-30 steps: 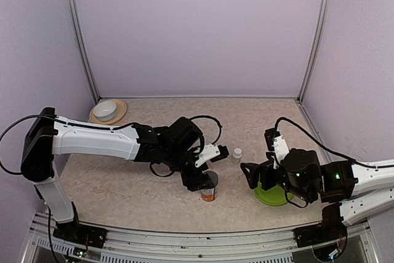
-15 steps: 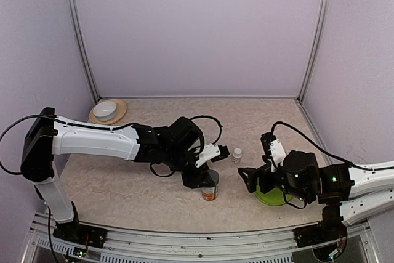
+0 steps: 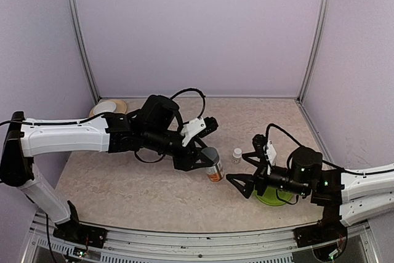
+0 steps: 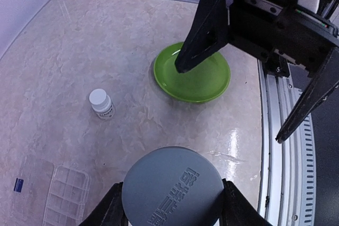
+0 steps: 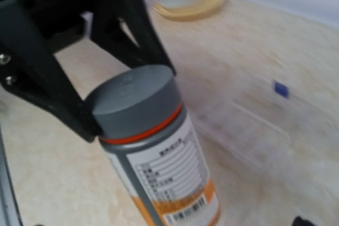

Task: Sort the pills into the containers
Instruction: Hold the pill bottle.

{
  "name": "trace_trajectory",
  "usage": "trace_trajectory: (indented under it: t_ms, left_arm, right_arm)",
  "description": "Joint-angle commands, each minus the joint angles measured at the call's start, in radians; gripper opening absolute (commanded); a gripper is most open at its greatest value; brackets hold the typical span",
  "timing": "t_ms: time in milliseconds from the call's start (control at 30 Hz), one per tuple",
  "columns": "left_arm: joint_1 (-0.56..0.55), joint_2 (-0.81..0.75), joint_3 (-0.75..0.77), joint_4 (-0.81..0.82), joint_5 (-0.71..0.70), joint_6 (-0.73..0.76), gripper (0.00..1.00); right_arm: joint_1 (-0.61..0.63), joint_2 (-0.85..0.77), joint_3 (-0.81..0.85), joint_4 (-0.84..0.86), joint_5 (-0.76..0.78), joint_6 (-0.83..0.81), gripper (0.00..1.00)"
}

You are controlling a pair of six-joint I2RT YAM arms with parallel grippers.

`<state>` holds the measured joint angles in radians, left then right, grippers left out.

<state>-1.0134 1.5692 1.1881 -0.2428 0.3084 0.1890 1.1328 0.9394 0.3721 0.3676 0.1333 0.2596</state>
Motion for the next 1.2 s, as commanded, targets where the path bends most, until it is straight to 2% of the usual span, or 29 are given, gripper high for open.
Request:
trace_trajectory:
  t_ms: [0,100,167,333,467,633,833,1167]
  left_arm:
    - [0.016,-0.058,0.005,0.073,0.1,0.001,0.26]
    - [0.024,-0.087,0.004,0.091,0.144,0.001,0.25]
    - [0.026,-0.1,-0.001,0.099,0.168,0.002,0.24]
    - [0.03,-0.12,-0.016,0.132,0.225,0.003,0.24]
    - [0.036,-0.128,-0.019,0.147,0.261,0.004,0.24]
    - [0.045,-0.143,-0.027,0.18,0.306,0.008,0.21]
    - [0.057,-0.145,-0.028,0.183,0.319,0.007,0.21]
    - [0.079,-0.169,-0.038,0.172,0.304,0.001,0.21]
  right_arm:
    - [-0.082,0.037,-0.049,0.282,-0.215,-0.029,1.0]
    - [-0.178,0.093,-0.1,0.472,-0.395,-0.007,1.0]
    - [-0.201,0.134,-0.117,0.587,-0.464,-0.005,1.0]
    - [-0.219,0.255,-0.015,0.556,-0.603,-0.065,1.0]
    - [-0.221,0.346,0.023,0.652,-0.725,-0.074,1.0]
    - [-0.223,0.454,0.083,0.733,-0.807,-0.064,1.0]
    - [-0.225,0.553,0.134,0.836,-0.914,-0.017,0.9]
    - [-0.242,0.577,0.137,0.875,-0.926,0.005,0.7]
